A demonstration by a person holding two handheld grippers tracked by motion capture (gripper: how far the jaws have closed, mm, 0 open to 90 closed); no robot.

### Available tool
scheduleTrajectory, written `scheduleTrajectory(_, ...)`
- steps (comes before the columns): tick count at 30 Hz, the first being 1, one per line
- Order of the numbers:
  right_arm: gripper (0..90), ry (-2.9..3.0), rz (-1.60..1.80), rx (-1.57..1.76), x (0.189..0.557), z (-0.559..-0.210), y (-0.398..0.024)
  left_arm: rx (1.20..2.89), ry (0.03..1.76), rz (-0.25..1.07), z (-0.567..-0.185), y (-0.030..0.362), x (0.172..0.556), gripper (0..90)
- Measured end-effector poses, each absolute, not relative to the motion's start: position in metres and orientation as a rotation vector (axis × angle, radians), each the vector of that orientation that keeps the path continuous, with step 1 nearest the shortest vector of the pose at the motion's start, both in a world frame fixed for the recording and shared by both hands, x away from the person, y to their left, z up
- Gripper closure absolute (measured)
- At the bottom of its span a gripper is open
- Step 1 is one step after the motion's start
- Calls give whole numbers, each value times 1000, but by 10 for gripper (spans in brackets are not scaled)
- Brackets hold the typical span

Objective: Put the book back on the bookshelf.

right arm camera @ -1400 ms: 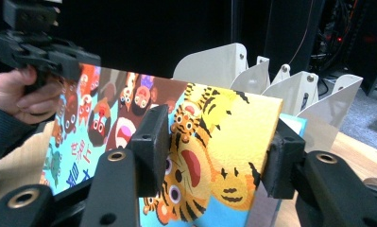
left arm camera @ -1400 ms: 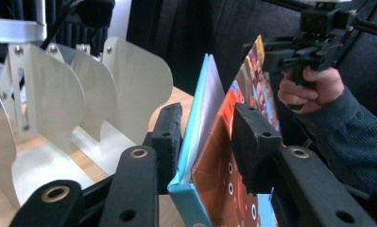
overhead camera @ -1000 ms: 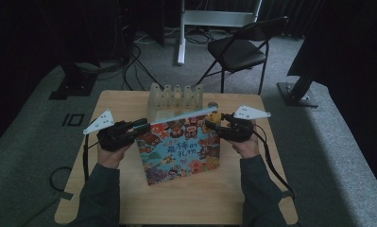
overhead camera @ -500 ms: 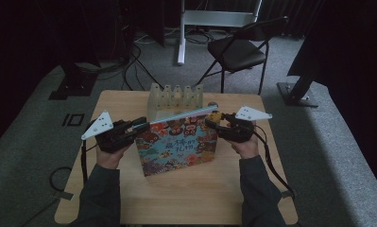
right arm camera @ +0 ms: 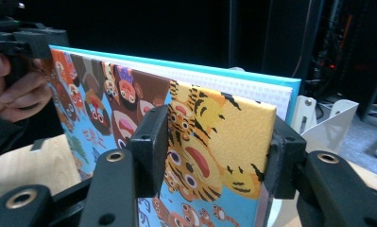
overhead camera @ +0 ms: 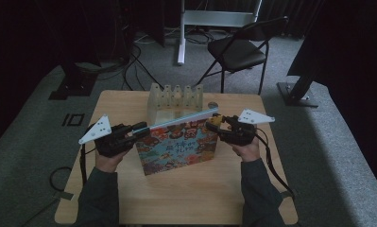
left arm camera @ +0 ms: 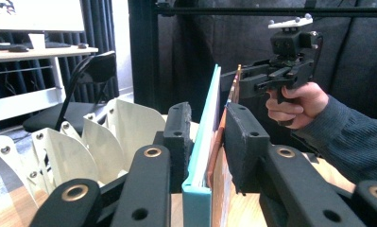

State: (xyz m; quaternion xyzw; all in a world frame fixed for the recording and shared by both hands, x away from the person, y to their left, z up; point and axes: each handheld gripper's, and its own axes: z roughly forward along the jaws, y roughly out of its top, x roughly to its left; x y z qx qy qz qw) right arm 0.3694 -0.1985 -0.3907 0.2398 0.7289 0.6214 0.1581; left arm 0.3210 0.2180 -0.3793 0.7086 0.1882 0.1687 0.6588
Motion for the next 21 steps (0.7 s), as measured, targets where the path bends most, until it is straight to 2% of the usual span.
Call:
scheduleTrajectory(4, 489, 2073, 1793, 690, 369, -392, -203, 1601, 392, 336, -381, 217, 321, 624)
scheduleTrajectory(13, 469, 2077, 1792, 695, 369, -397, -210, 1609, 370, 325, -385, 215, 319, 620)
scheduleTrajectory(21, 408, 2090, 1770, 741, 371, -407, -218, 1644, 359, 308, -388, 211, 317, 561)
